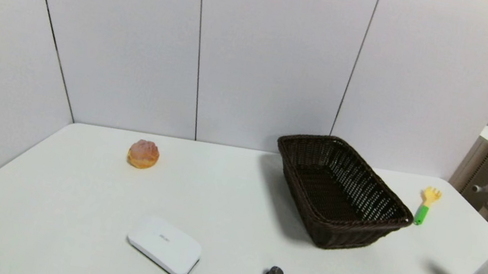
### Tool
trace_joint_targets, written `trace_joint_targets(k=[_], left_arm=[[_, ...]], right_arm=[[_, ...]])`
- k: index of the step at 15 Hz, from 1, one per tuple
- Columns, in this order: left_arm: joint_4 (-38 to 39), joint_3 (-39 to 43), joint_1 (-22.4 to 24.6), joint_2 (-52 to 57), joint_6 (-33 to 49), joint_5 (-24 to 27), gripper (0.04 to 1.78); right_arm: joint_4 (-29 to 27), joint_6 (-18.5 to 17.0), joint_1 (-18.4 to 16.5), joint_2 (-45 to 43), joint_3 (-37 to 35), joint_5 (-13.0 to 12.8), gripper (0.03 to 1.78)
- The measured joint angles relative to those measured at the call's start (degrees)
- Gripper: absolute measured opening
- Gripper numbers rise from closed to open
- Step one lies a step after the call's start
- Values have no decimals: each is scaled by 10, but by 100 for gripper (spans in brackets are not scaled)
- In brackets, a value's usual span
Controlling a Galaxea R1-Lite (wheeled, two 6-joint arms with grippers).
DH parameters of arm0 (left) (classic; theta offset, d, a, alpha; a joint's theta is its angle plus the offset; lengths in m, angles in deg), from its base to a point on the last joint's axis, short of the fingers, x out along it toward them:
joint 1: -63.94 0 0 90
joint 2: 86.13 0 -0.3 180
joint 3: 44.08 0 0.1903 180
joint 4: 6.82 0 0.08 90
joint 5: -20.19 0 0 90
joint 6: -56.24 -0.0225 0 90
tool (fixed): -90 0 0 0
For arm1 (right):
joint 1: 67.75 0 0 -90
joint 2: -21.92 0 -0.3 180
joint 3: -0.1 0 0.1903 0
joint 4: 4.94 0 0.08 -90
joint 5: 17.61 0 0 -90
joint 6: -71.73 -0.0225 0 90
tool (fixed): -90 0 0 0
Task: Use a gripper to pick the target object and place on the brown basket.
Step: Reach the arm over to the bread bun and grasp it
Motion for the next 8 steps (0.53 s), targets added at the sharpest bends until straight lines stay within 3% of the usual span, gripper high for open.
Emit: trace_joint_targets(k=[8], left_arm=[[0,0,0,0,2,0,169]], right_arm=[[0,0,0,0,0,0,169]])
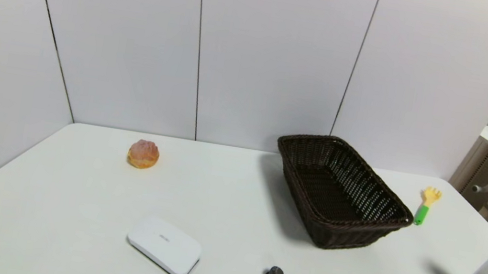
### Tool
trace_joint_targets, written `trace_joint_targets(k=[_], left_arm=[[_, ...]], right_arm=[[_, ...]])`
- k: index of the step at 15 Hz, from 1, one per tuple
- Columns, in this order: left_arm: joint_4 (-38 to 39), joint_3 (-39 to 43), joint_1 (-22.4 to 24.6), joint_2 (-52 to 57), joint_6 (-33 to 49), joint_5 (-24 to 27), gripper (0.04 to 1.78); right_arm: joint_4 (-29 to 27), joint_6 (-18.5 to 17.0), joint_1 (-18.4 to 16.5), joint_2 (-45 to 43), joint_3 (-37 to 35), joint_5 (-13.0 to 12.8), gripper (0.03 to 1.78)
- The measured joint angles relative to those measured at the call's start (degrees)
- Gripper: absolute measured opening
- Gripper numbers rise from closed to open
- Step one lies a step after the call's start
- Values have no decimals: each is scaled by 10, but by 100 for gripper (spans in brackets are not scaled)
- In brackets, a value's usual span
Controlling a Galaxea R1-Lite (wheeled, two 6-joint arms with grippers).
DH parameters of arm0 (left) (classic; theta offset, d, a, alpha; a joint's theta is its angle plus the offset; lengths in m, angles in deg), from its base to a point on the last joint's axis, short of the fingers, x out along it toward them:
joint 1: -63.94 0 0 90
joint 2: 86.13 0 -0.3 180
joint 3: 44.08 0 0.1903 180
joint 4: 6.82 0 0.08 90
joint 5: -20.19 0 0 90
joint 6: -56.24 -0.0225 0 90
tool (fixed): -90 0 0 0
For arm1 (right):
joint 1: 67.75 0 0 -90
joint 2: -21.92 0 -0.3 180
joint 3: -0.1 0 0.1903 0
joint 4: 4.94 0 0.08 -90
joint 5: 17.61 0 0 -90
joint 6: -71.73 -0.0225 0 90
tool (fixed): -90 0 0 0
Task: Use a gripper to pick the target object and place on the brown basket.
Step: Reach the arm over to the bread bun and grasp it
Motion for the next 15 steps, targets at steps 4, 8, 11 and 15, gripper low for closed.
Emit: trace_joint_targets(k=[4,8,11,15], left_arm=[[0,0,1,-5,3,0,169],[7,-69,7,-116,6,-3,169],[-13,-241,11,-293,-3,2,169],[-92,-547,-9,-567,-27,41,169]], right_arm=[[0,0,0,0,0,0,169],[0,0,0,0,0,0,169],[0,0,0,0,0,0,169],[0,0,0,0,0,0,169]])
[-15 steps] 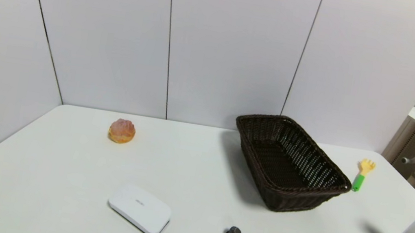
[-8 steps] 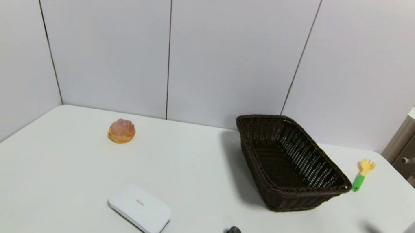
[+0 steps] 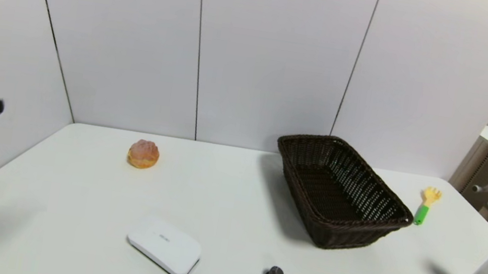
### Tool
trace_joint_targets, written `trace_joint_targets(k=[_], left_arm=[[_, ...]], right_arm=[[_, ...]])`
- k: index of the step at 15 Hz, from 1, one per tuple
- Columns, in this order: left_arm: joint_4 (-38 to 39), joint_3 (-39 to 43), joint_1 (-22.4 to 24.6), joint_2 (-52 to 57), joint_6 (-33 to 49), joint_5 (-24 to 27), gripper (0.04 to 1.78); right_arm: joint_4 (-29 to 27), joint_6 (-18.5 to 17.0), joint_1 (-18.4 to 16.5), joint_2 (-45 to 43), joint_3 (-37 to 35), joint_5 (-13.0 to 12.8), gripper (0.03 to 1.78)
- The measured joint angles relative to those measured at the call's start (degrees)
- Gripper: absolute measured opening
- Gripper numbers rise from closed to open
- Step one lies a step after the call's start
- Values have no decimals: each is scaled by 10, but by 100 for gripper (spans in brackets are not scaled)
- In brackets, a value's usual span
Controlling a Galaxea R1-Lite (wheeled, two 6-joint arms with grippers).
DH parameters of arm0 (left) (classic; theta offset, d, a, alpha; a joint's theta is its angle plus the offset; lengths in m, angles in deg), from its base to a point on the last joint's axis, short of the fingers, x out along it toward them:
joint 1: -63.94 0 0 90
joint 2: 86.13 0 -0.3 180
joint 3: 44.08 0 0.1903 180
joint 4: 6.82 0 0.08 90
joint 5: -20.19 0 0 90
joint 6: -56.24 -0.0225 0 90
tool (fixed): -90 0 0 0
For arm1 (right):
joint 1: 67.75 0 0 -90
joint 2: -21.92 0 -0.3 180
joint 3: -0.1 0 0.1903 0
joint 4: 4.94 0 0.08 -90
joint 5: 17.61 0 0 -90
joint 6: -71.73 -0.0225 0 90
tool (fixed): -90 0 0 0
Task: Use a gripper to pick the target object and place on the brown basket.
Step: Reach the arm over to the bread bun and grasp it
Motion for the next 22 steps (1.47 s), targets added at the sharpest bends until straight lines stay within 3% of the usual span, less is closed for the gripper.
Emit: trace_joint_targets(k=[4,8,12,22], left_arm=[[-82,-243,-40,-273,-11,30,169],[-143,-383,-63,-470,-14,39,169],[-158,-431,-54,-588,-15,40,169],[-153,-461,-33,-717,-16,42,169]], right_arm=[[0,0,0,0,0,0,169],[0,0,0,0,0,0,169],[0,0,0,0,0,0,169],[0,0,0,0,0,0,169]])
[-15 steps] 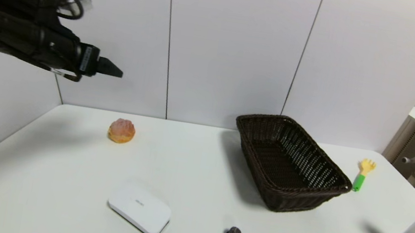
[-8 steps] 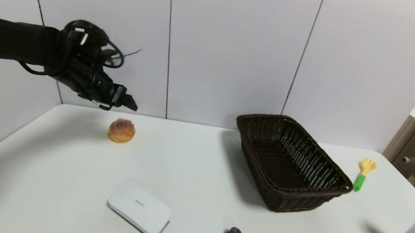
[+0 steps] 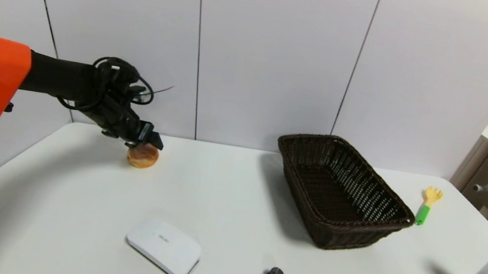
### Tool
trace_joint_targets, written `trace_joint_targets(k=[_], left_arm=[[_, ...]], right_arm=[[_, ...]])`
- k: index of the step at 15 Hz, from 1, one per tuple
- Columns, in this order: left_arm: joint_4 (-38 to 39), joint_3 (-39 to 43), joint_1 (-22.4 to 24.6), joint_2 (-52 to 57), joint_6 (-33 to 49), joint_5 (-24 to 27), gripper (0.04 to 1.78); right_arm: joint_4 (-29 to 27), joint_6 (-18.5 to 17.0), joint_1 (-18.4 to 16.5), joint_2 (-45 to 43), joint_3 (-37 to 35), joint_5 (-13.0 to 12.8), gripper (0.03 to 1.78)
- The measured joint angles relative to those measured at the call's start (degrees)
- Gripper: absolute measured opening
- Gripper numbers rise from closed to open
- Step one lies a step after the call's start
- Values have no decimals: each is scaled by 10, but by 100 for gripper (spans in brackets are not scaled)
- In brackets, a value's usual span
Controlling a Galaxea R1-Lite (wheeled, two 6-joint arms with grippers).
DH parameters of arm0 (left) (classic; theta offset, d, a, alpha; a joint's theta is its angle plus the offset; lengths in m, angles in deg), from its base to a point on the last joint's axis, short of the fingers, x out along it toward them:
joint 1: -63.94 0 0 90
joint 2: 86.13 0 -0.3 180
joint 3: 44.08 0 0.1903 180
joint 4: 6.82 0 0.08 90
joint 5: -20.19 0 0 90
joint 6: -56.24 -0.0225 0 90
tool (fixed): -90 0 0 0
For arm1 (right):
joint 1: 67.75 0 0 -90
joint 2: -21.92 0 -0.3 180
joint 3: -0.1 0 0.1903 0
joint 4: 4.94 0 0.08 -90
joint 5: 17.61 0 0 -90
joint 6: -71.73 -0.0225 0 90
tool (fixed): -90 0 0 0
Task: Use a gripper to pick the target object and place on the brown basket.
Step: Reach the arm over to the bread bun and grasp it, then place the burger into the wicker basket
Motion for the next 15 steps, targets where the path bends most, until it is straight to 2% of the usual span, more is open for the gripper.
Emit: trace_joint_targets(k=[4,6,9,12,15], left_arm=[[-2,-1,4,-20,0,0,169],[-2,-1,5,-25,0,1,133],[-2,0,5,-31,0,1,96],[-2,0,5,-28,-5,1,76],[-1,0,3,-7,-5,2,75]], right_arm=[[0,0,0,0,0,0,169],[0,0,0,0,0,0,169],[0,0,0,0,0,0,169],[0,0,0,0,0,0,169],[0,0,0,0,0,0,169]])
